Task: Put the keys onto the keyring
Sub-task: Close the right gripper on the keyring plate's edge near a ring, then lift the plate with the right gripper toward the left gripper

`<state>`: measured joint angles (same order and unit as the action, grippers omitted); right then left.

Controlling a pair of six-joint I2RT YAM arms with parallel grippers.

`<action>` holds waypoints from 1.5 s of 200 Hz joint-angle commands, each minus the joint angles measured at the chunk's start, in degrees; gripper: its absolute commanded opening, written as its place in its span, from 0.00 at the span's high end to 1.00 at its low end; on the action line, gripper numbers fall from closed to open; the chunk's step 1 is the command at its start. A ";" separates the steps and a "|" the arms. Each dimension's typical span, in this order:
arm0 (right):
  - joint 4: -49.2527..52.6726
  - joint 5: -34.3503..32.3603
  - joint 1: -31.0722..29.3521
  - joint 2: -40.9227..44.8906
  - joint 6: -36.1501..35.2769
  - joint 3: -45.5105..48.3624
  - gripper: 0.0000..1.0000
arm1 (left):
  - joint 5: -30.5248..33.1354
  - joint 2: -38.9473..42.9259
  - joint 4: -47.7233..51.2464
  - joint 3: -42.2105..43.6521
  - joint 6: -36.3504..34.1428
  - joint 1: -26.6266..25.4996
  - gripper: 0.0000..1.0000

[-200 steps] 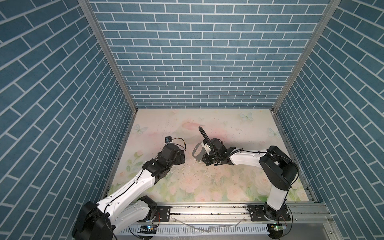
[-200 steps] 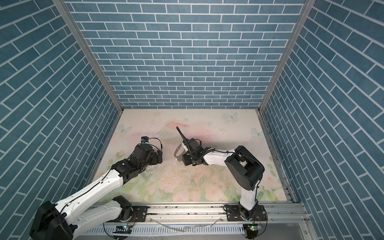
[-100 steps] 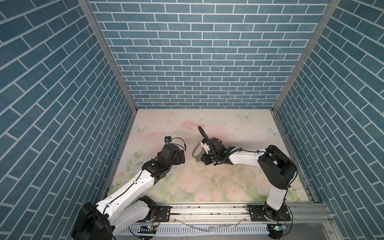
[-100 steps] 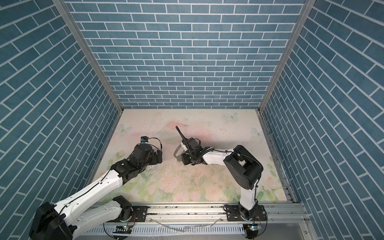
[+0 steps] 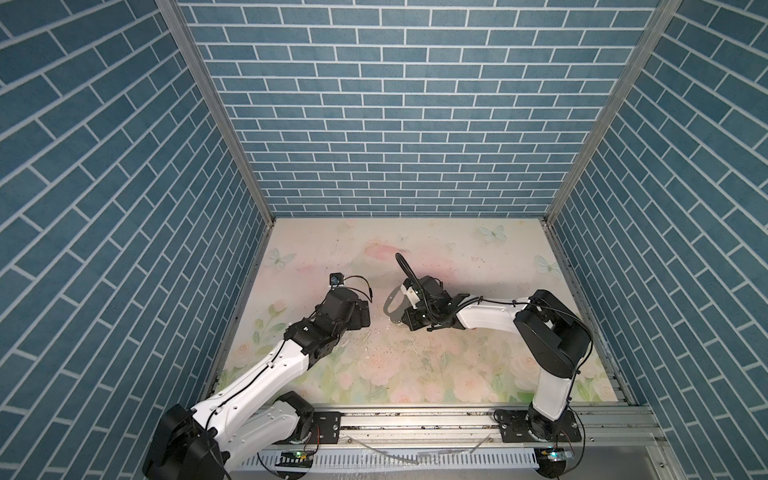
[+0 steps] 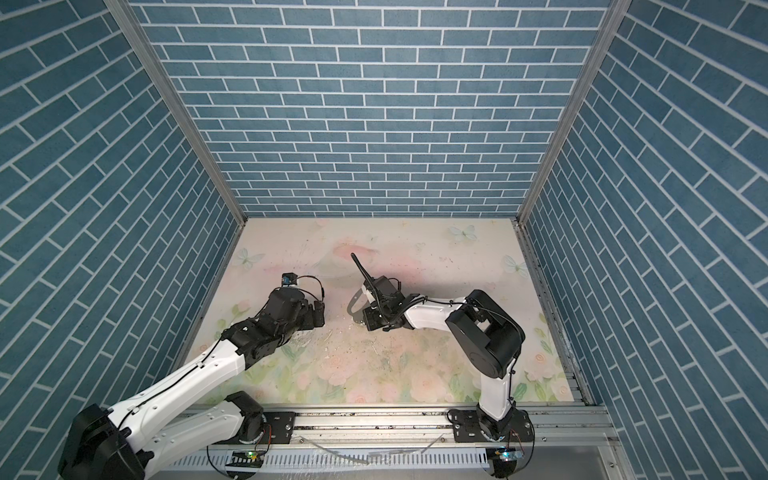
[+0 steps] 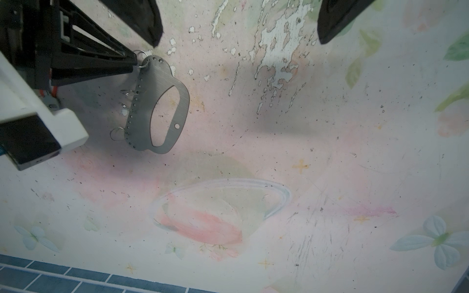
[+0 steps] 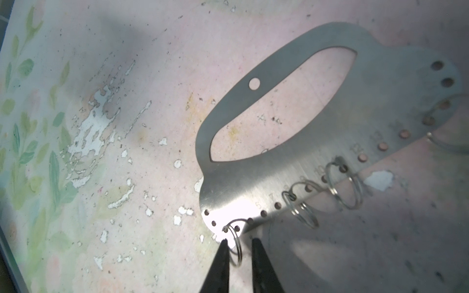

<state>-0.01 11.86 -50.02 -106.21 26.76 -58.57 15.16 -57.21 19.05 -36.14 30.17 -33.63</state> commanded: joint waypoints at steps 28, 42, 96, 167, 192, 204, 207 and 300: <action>-0.05 1.37 -0.80 -1.71 1.11 -3.14 0.83 | -0.22 1.03 1.31 -1.21 -0.47 -0.44 0.04; -0.18 1.57 -0.85 -1.63 1.06 -3.19 0.85 | -0.21 0.97 1.33 -1.23 -0.48 -0.46 0.04; -1.02 2.72 -0.89 -0.17 -0.68 -2.52 0.99 | -0.65 1.38 1.60 -1.65 -0.29 -0.48 0.05; 1.24 3.28 -0.84 8.04 -14.97 -2.53 1.00 | -2.31 3.84 1.94 -3.66 -0.38 -1.00 0.11; 0.96 4.59 -0.72 12.02 -20.30 -2.52 1.00 | -3.47 4.52 1.97 -5.62 -0.94 -1.24 0.12; 0.65 5.65 -0.70 13.80 -22.72 -2.52 1.00 | -4.45 5.06 1.78 -6.37 -1.31 -1.40 0.13; 0.55 5.90 -0.69 14.25 -23.39 -2.53 1.00 | -4.69 5.21 1.71 -6.58 -1.41 -1.44 0.13; -4.26 26.14 4.59 25.73 -33.26 -0.88 1.00 | -18.83 13.39 -8.50 -7.26 -5.47 -1.79 0.22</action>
<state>-0.03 27.70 -48.12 -83.29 -3.29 -59.42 2.31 -45.41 15.33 -42.94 26.76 -34.92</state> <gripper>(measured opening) 0.047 0.793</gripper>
